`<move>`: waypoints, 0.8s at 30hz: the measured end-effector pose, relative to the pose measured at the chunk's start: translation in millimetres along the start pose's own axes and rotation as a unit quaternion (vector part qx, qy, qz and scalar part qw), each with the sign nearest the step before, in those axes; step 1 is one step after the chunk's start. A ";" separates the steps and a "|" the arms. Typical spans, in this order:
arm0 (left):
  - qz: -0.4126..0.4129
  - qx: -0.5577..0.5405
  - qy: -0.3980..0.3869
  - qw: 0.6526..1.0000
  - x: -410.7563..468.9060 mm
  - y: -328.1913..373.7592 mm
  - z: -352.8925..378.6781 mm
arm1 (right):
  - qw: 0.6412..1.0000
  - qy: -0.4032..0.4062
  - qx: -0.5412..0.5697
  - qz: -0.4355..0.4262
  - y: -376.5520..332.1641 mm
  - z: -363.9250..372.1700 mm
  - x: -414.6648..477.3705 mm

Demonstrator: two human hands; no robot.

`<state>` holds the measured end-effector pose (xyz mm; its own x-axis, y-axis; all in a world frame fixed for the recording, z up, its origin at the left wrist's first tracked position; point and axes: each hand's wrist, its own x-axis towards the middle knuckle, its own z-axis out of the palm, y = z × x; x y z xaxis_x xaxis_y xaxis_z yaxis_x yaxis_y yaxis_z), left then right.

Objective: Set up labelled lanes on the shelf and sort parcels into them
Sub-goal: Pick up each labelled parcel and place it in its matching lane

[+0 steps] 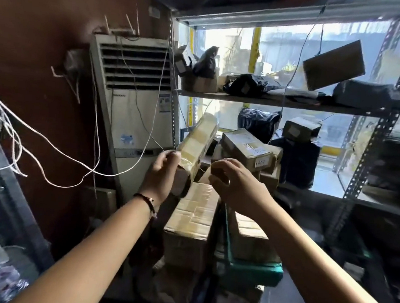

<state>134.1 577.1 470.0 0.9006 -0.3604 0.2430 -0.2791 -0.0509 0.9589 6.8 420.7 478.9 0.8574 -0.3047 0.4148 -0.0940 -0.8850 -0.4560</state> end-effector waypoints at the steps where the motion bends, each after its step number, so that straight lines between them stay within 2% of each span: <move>1: 0.003 -0.079 -0.016 0.997 0.6 2.2 -4.1 | 0.999 0.017 0.043 0.018 -6.7 2.9 0.1; 3: -0.005 -0.258 -0.072 0.963 -4.7 9.5 -10.2 | 0.969 0.030 0.232 0.075 -22.3 8.6 0.2; 5: -0.032 -0.390 -0.132 0.911 -9.3 15.8 -12.9 | 0.903 -0.007 0.404 0.144 -36.6 12.3 -0.1; 7: -0.078 -0.463 -0.189 0.863 -15.8 18.6 -10.3 | 0.833 -0.053 0.520 0.180 -49.1 11.3 -4.6; 8: -0.082 -0.469 -0.202 0.856 -19.6 17.2 -7.8 | 0.804 -0.052 0.562 0.187 -52.4 9.7 -8.9; 10: -0.064 -0.432 -0.181 0.881 -25.4 12.0 -0.8 | 0.769 -0.022 0.613 0.178 -48.7 8.4 -19.6; 12: -0.029 -0.367 -0.177 0.913 -31.2 5.9 7.2 | 0.780 0.025 0.602 0.168 -42.8 3.8 -35.3; 15: 0.008 -0.311 -0.212 0.926 -43.1 -5.9 18.5 | 0.815 0.076 0.546 0.178 -31.6 -2.5 -62.2; 20: 0.016 -0.284 -0.303 0.910 -84.8 -17.9 50.0 | 0.832 0.142 0.492 0.211 -14.5 -15.9 -121.3; 24: -0.022 -0.296 -0.376 0.878 -116.9 -20.4 86.2 | 0.810 0.193 0.500 0.235 3.5 -35.4 -176.5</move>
<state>5.9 539.9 409.4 0.3694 -0.8944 0.2523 0.1729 0.3329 0.9270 -162.8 458.9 432.0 0.6047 -0.7846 0.1370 0.2588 0.0308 -0.9654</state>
